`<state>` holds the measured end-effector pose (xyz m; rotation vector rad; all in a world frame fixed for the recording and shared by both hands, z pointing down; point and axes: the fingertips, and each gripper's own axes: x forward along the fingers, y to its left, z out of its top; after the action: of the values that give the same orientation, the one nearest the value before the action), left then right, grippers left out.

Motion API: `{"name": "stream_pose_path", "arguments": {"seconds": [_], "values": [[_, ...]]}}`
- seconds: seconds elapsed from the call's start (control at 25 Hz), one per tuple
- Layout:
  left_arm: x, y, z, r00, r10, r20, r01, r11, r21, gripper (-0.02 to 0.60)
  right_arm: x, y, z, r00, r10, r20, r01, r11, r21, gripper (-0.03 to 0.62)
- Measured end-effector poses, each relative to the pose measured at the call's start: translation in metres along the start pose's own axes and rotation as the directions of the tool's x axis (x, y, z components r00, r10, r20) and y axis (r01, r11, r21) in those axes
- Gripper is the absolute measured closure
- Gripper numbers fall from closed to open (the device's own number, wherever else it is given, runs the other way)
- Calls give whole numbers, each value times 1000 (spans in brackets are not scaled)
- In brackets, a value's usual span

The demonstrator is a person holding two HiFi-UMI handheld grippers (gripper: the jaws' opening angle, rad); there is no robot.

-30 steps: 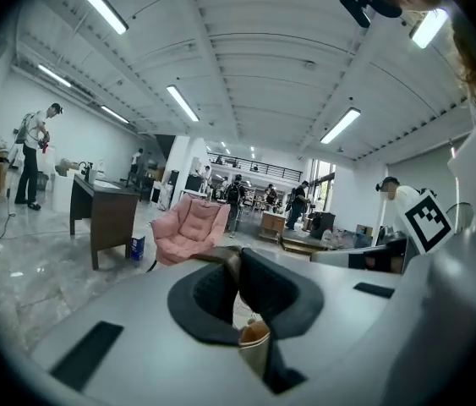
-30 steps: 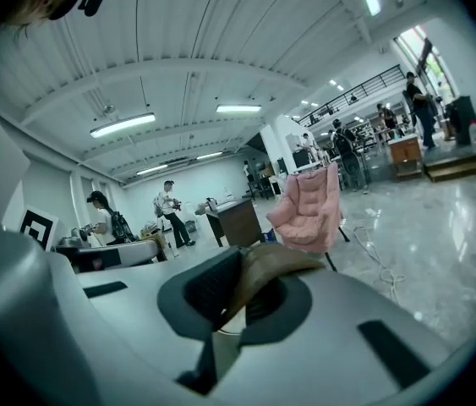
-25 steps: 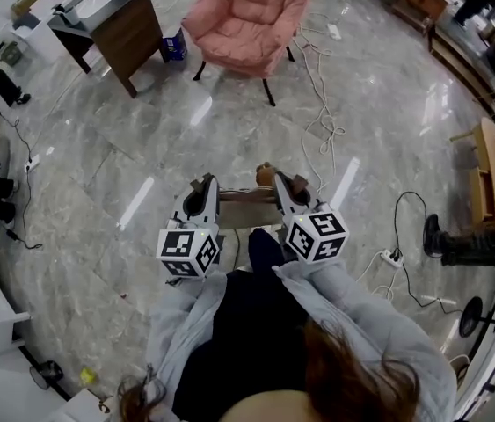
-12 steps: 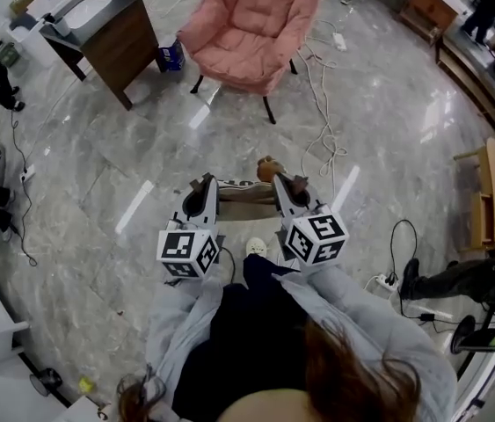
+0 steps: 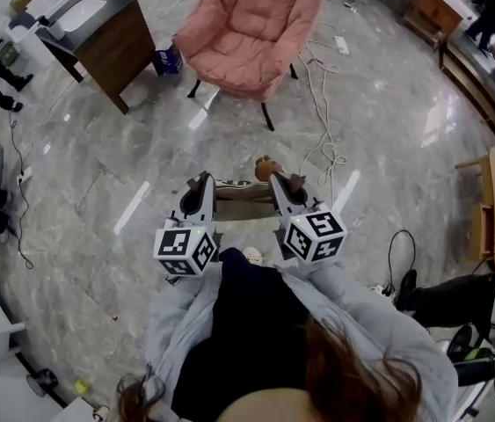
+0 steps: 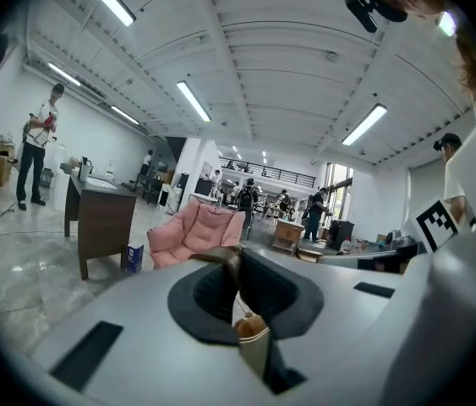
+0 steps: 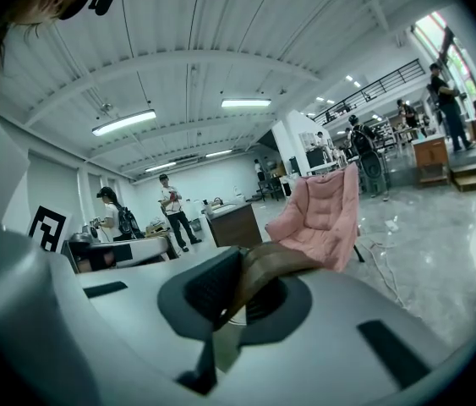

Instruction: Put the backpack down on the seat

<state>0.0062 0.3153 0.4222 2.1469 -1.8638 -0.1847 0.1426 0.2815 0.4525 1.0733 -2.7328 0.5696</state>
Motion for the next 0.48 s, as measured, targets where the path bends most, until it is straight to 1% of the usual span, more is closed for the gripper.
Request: {"name": "stream_pose_path", "arguments": {"seconds": [0.28,0.48], "values": [[1,-6,-1,1000,19,-1,-19,1000,10,557,-5,-4,0,1000,2,0,-2,1000,-9,588],[9,-5,-8,999,36,-25,-37,999,-12,557,-2,-12,-4,1000,2,-23,-2,1000,15,588]]}}
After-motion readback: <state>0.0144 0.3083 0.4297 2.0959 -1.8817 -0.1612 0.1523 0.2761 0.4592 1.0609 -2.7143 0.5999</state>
